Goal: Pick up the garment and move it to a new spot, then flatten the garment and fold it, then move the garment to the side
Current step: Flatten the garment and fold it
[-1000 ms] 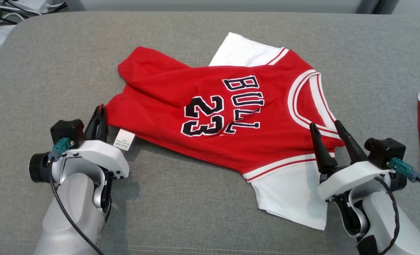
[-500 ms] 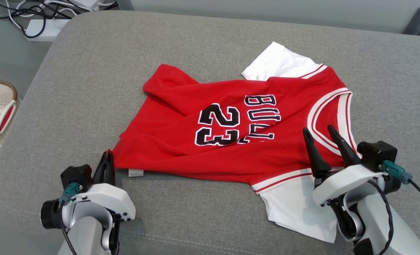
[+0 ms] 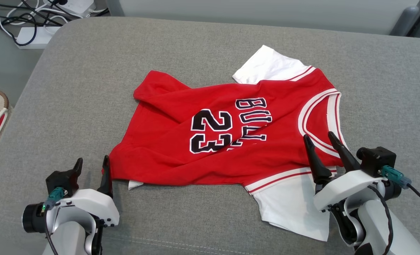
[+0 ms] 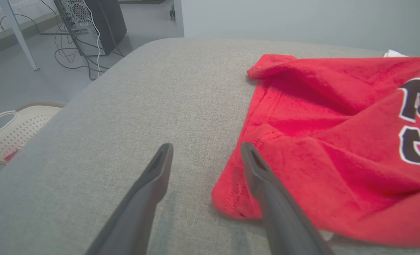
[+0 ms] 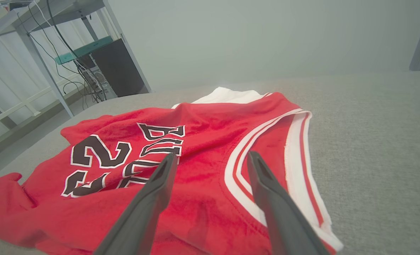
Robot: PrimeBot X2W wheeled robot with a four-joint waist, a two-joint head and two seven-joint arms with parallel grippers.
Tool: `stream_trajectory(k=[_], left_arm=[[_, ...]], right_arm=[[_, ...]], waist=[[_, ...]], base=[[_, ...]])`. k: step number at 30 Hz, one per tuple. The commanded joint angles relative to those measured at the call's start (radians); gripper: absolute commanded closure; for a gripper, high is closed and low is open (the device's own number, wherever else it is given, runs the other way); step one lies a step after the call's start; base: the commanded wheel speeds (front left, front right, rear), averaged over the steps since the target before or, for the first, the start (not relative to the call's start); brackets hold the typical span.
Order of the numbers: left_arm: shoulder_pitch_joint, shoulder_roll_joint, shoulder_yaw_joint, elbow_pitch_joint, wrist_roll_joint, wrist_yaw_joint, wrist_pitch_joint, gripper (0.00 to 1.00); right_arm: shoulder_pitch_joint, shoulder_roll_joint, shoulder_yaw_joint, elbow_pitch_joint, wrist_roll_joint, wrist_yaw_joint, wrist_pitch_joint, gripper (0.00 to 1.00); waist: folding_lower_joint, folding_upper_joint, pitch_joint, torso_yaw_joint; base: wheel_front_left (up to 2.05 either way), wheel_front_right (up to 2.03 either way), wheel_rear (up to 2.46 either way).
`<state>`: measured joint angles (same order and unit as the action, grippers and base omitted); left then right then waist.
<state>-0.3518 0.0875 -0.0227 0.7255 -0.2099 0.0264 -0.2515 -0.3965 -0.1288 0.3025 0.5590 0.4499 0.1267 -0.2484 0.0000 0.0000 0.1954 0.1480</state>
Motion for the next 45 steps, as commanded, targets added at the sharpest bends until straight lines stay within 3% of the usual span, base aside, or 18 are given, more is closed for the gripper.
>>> stream_trajectory(k=[1, 6, 10, 16, 24, 45], left_arm=[[0.000, 0.042, 0.024, -0.021, 0.014, -0.025, -0.010, 0.00], [-0.008, 0.109, -0.002, 0.014, 0.010, -0.119, -0.010, 0.00], [-0.005, 0.166, -0.051, 0.036, -0.030, -0.154, -0.010, 0.00], [0.020, 0.269, -0.280, -0.030, -0.222, -0.157, -0.002, 0.00], [0.038, 0.385, -0.433, -0.106, -0.434, -0.157, -0.007, 0.00], [-0.001, 0.541, -0.632, -0.192, -0.724, -0.157, -0.010, 0.00]], right_arm=[[0.005, 0.004, 0.017, -0.027, 0.009, 0.004, -0.013, 0.00], [0.008, 0.007, 0.019, -0.029, 0.011, 0.004, -0.013, 0.00], [0.008, 0.008, 0.017, -0.030, 0.014, 0.004, -0.013, 0.00], [0.007, 0.005, 0.015, -0.033, 0.013, 0.004, -0.013, 0.00], [0.003, 0.008, 0.016, -0.034, 0.015, 0.004, -0.013, 0.00], [-0.003, 0.002, 0.015, -0.037, 0.012, 0.004, -0.013, 0.00]], waist=[[0.0000, 0.0000, -0.004, -0.004], [0.0000, 0.0000, -0.008, -0.017], [0.0000, 0.0000, -0.005, -0.031], [0.0000, 0.0000, 0.006, -0.046], [0.0000, 0.0000, 0.005, -0.064], [0.0000, 0.0000, 0.019, -0.096]], base=[[0.00, 0.00, 0.00], [0.00, 0.00, 0.00], [0.00, 0.00, 0.00], [0.00, 0.00, 0.00], [0.00, 0.00, 0.00], [0.00, 0.00, 0.00]])
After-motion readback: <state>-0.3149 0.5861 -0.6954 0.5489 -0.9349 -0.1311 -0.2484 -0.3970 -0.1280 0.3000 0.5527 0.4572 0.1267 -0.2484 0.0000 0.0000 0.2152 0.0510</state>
